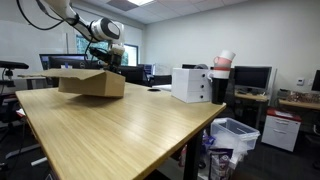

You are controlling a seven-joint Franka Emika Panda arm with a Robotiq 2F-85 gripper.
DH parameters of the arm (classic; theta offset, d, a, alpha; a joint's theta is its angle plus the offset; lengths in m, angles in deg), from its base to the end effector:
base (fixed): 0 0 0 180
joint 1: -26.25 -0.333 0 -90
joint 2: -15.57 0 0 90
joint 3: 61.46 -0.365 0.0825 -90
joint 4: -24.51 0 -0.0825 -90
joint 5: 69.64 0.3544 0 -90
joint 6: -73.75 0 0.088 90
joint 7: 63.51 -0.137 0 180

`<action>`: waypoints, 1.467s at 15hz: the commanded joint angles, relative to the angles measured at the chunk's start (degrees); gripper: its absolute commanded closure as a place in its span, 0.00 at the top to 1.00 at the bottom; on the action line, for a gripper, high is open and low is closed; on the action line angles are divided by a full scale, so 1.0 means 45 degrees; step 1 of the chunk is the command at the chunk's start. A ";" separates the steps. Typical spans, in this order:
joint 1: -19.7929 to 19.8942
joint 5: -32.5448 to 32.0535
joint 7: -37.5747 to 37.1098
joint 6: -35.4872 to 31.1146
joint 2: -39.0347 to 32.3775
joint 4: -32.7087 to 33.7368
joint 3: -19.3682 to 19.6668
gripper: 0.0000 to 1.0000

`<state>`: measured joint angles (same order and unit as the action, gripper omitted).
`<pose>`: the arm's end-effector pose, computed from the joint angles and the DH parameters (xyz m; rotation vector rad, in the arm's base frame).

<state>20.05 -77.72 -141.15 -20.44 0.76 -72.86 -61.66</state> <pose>0.5727 0.0457 0.4511 2.3214 -1.6065 -0.2012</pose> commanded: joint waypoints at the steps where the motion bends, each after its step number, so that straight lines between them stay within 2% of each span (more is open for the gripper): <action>1: -0.0327 -0.0566 -0.0950 0.2178 -0.0984 0.1282 0.0075 0.01; 11: -0.0644 -0.0542 -0.0937 0.5421 -0.3708 0.4591 0.0255 0.01; 17: -0.1000 -0.0614 -0.0764 0.7566 -0.6042 0.7499 0.0538 0.01; 22: -0.1033 -0.0600 -0.0573 0.8335 -0.6925 0.8715 0.0727 0.01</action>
<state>15.95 -79.69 -145.07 15.09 -27.63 -37.15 -59.20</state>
